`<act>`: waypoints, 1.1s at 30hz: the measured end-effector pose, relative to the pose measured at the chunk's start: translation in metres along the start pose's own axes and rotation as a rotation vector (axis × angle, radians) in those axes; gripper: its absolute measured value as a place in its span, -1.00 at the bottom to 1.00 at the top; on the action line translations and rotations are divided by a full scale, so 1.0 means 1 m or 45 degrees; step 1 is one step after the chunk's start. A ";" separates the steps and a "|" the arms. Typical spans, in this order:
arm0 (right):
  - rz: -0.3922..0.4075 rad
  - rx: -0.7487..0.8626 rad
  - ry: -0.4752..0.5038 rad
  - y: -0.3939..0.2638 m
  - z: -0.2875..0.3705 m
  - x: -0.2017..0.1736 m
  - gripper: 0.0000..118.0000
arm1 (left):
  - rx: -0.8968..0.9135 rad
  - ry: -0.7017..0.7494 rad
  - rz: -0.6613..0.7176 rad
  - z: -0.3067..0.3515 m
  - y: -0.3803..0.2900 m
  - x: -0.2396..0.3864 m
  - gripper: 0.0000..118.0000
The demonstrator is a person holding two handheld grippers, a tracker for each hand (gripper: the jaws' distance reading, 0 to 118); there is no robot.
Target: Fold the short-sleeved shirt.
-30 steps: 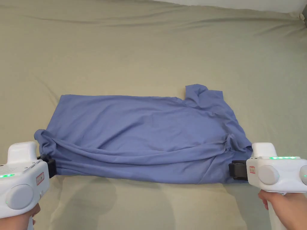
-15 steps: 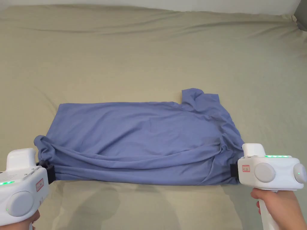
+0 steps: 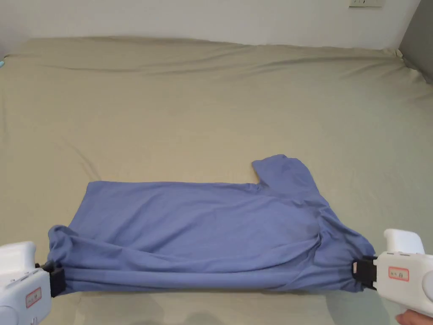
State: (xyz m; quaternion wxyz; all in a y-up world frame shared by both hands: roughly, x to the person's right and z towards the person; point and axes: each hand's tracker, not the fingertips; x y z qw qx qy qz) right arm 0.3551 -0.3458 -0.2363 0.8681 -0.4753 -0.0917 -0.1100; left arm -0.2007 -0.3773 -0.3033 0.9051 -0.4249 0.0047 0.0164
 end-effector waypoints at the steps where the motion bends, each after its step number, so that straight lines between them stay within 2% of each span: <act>1: -0.002 -0.029 -0.008 -0.009 -0.002 0.001 -0.84 | -0.038 0.008 -0.012 -0.003 -0.008 -0.003 -0.86; 7: -0.073 -0.220 -0.070 -0.051 -0.049 0.018 -0.84 | -0.208 0.047 -0.059 -0.031 -0.043 -0.011 -0.86; 12: -0.087 -0.235 -0.075 -0.059 -0.077 0.034 -0.83 | -0.282 0.052 -0.090 -0.046 -0.052 -0.010 -0.86; 14: -0.091 -0.241 -0.083 -0.052 -0.074 0.035 -0.69 | -0.275 0.046 -0.057 -0.045 -0.049 -0.010 -0.83; 15: -0.070 -0.242 -0.101 -0.052 -0.074 0.034 -0.49 | -0.276 0.052 -0.056 -0.045 -0.047 -0.010 -0.73; 17: -0.018 -0.224 -0.192 -0.049 -0.073 0.038 0.49 | -0.271 0.078 -0.089 -0.041 -0.041 -0.007 -0.10; 18: 0.000 -0.215 -0.247 -0.047 -0.073 0.043 0.84 | -0.247 0.094 -0.107 -0.035 -0.037 -0.006 0.28; 19: 0.010 -0.182 -0.271 -0.046 -0.067 0.042 0.95 | -0.210 0.115 -0.117 -0.028 -0.032 -0.007 0.71; 20: 0.008 -0.130 -0.278 -0.041 -0.058 0.048 0.91 | -0.139 0.094 -0.096 -0.018 -0.023 -0.008 0.83; 22: -0.002 0.001 -0.248 -0.023 -0.033 0.053 0.87 | 0.006 0.062 -0.036 0.005 -0.004 -0.009 0.83; 23: 0.008 0.082 -0.245 -0.013 -0.006 0.037 0.87 | 0.091 0.047 -0.015 0.019 0.010 -0.007 0.83; 26: 0.144 0.353 -0.270 0.016 0.047 0.010 0.87 | 0.343 0.055 -0.047 0.065 0.046 0.009 0.83; 29: 0.283 0.664 -0.241 0.038 0.113 -0.038 0.89 | 0.621 0.040 -0.091 0.115 0.075 0.033 0.83; 33: 0.385 0.971 -0.222 0.053 0.160 -0.086 0.95 | 0.893 0.034 -0.139 0.166 0.099 0.068 0.82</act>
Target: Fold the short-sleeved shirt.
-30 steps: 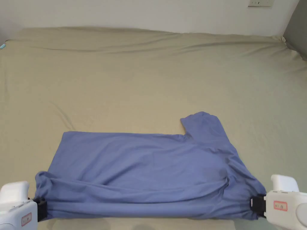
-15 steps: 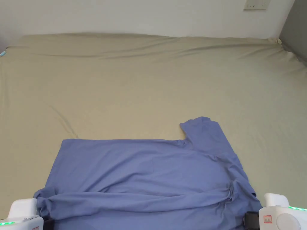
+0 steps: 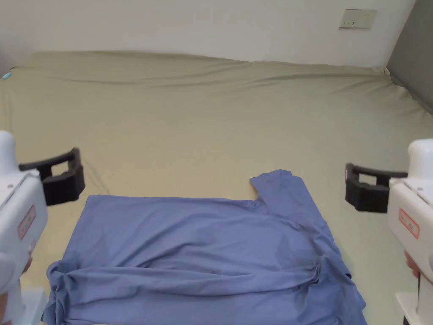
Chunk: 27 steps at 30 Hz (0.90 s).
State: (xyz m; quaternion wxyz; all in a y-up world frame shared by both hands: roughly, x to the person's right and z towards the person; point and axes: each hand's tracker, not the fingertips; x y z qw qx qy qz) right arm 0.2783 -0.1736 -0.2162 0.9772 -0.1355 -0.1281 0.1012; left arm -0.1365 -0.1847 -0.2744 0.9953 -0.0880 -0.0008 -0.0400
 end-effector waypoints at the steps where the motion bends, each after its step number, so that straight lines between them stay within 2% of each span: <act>1: 0.025 0.044 -0.008 0.011 0.005 -0.010 0.91 | 0.034 -0.002 -0.034 0.003 0.009 0.007 0.82; 3: 0.069 0.127 0.009 0.025 0.008 -0.025 0.66 | 0.115 -0.017 -0.077 0.010 0.023 0.023 0.80; 5: 0.093 0.187 0.058 0.037 0.017 -0.045 -0.03 | 0.230 -0.028 -0.073 0.014 0.025 0.034 0.47; 6: 0.093 0.205 0.098 0.039 0.017 -0.050 -0.29 | 0.226 -0.024 -0.084 0.016 0.027 0.040 0.20; 7: 0.091 0.216 0.139 0.042 0.019 -0.058 -0.61 | 0.227 -0.028 -0.110 0.018 0.029 0.048 -0.24; 8: 0.094 0.209 0.143 0.044 0.020 -0.065 -0.85 | 0.223 -0.035 -0.135 0.018 0.030 0.055 -0.56; 9: 0.102 0.211 0.143 0.045 0.021 -0.072 -1.00 | 0.216 -0.043 -0.155 0.015 0.029 0.060 -0.79; 10: 0.109 0.225 0.149 0.042 0.016 -0.072 -1.00 | 0.211 -0.054 -0.169 0.014 0.028 0.066 -0.90; 13: 0.118 0.222 0.179 0.041 0.009 -0.086 -1.00 | 0.180 -0.104 -0.178 0.006 0.024 0.078 -1.00; 19: 0.082 0.201 0.208 0.034 -0.014 -0.097 -1.00 | 0.107 -0.129 -0.140 -0.017 0.020 0.086 -1.00; 23: 0.092 0.178 0.206 0.027 -0.032 -0.098 -1.00 | 0.061 -0.137 -0.129 -0.042 0.009 0.079 -1.00; 27: 0.083 0.119 0.217 0.015 -0.052 -0.104 -1.00 | -0.116 -0.128 -0.164 -0.082 -0.023 0.068 -1.00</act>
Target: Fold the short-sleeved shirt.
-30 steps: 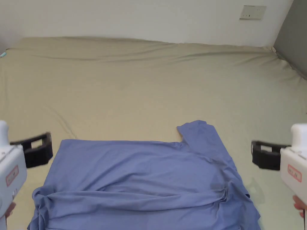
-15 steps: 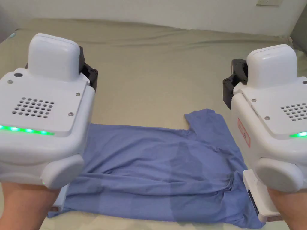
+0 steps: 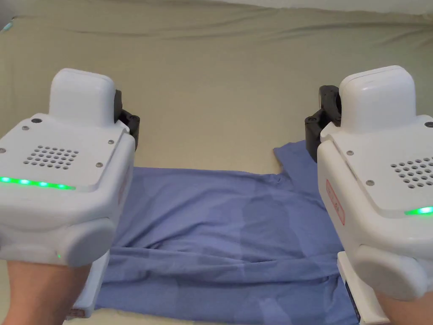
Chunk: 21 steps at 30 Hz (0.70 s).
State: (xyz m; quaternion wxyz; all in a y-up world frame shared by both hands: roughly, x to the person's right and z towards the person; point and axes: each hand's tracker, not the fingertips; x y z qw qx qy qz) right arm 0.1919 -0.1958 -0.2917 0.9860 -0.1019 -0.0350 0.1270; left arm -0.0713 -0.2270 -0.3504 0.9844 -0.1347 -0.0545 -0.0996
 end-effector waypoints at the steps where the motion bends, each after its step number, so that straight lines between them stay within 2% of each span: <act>1: -0.004 -0.021 0.001 -0.006 -0.007 0.001 -1.00 | -0.053 -0.035 0.025 -0.014 -0.014 -0.006 -1.00; 3: -0.007 -0.061 -0.002 -0.015 -0.017 0.003 -1.00 | -0.200 -0.120 0.059 -0.050 -0.046 -0.021 -1.00; 4: -0.003 -0.087 -0.005 -0.021 -0.023 0.005 -1.00 | -0.283 -0.087 0.039 -0.073 -0.066 -0.032 -0.92; 5: -0.002 -0.110 -0.011 -0.027 -0.029 0.009 -1.00 | -0.364 -0.049 0.016 -0.096 -0.086 -0.043 -0.75; 6: -0.009 -0.120 -0.019 -0.032 -0.032 0.014 -1.00 | -0.438 -0.021 0.014 -0.114 -0.098 -0.052 -0.38; 7: -0.018 -0.140 -0.028 -0.036 -0.037 0.017 -1.00 | -0.534 -0.013 0.030 -0.136 -0.112 -0.063 0.27; 8: -0.028 -0.164 -0.039 -0.041 -0.042 0.022 -1.00 | -0.615 -0.032 0.090 -0.157 -0.122 -0.075 0.67; 9: -0.034 -0.182 -0.055 -0.045 -0.046 0.026 -1.00 | -0.643 -0.017 0.137 -0.171 -0.130 -0.084 0.83; 11: -0.041 -0.222 -0.086 -0.056 -0.055 0.039 -1.00 | -0.645 0.049 0.165 -0.197 -0.138 -0.092 0.84; 12: -0.045 -0.238 -0.096 -0.061 -0.059 0.044 -1.00 | -0.696 0.067 0.125 -0.211 -0.142 -0.095 0.84; 18: -0.042 -0.316 -0.138 -0.079 -0.075 0.064 -1.00 | -0.895 0.079 0.137 -0.265 -0.175 -0.098 0.81; 21: -0.052 -0.342 -0.140 -0.084 -0.080 0.070 -1.00 | -0.924 0.033 0.146 -0.268 -0.190 -0.091 0.47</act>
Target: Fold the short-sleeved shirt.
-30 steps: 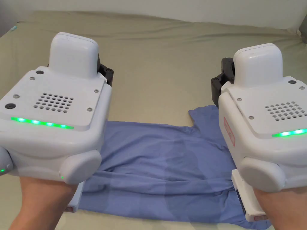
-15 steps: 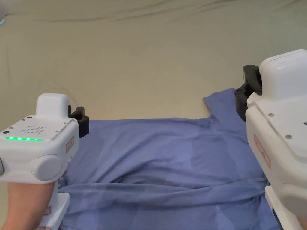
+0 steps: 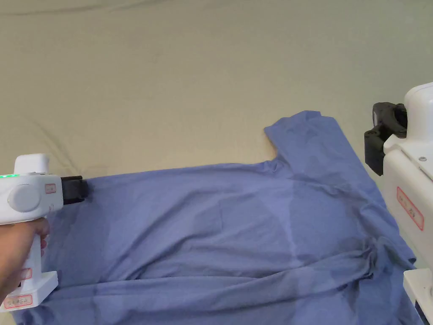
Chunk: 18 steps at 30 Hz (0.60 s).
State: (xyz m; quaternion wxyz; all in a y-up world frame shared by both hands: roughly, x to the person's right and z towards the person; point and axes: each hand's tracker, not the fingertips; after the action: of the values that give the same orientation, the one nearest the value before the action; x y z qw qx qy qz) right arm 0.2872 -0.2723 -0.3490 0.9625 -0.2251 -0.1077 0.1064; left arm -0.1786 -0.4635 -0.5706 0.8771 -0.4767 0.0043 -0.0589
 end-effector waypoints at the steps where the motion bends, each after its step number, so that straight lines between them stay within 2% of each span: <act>1: -0.003 -0.010 0.002 -0.001 -0.002 0.001 -1.00 | 0.060 -0.064 0.058 0.008 -0.003 0.000 0.42; 3: 0.005 -0.024 0.001 -0.003 -0.006 0.002 -1.00 | 0.064 -0.113 0.084 0.014 -0.003 0.001 0.32; 4: 0.018 -0.034 -0.006 -0.004 -0.009 0.002 -1.00 | 0.056 -0.106 0.028 0.017 -0.003 0.005 0.08; 5: 0.029 -0.045 -0.008 -0.004 -0.011 0.002 -1.00 | 0.063 -0.118 -0.019 0.024 -0.001 0.008 -0.16; 7: 0.036 -0.061 0.003 -0.004 -0.014 0.004 -1.00 | 0.073 -0.149 -0.099 0.032 0.000 0.020 -1.00; 8: 0.037 -0.064 0.007 -0.002 -0.016 0.006 -1.00 | 0.080 -0.092 -0.109 0.037 -0.001 0.023 -1.00; 11: 0.044 -0.100 0.027 0.004 -0.023 0.015 -1.00 | 0.171 -0.103 -0.090 0.064 -0.002 0.023 -1.00; 15: -0.034 -0.266 0.105 0.008 -0.055 0.030 -0.95 | 0.310 -0.046 -0.131 0.115 -0.009 0.024 -1.00; 16: -0.056 -0.306 0.109 0.005 -0.066 0.034 -0.63 | 0.345 -0.041 -0.137 0.128 -0.012 0.025 -1.00; 17: -0.088 -0.353 0.116 0.000 -0.079 0.038 -0.20 | 0.374 -0.038 -0.140 0.138 -0.014 0.024 -1.00; 18: -0.127 -0.437 0.133 -0.008 -0.095 0.041 0.39 | 0.389 -0.040 -0.153 0.147 -0.018 0.024 -1.00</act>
State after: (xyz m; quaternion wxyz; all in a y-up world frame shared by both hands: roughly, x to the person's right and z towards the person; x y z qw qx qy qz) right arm 0.3519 -0.3075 -0.4223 0.9183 -0.3857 -0.0852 0.0266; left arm -0.1468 -0.3526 -0.4739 0.9342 -0.3379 -0.0471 -0.1038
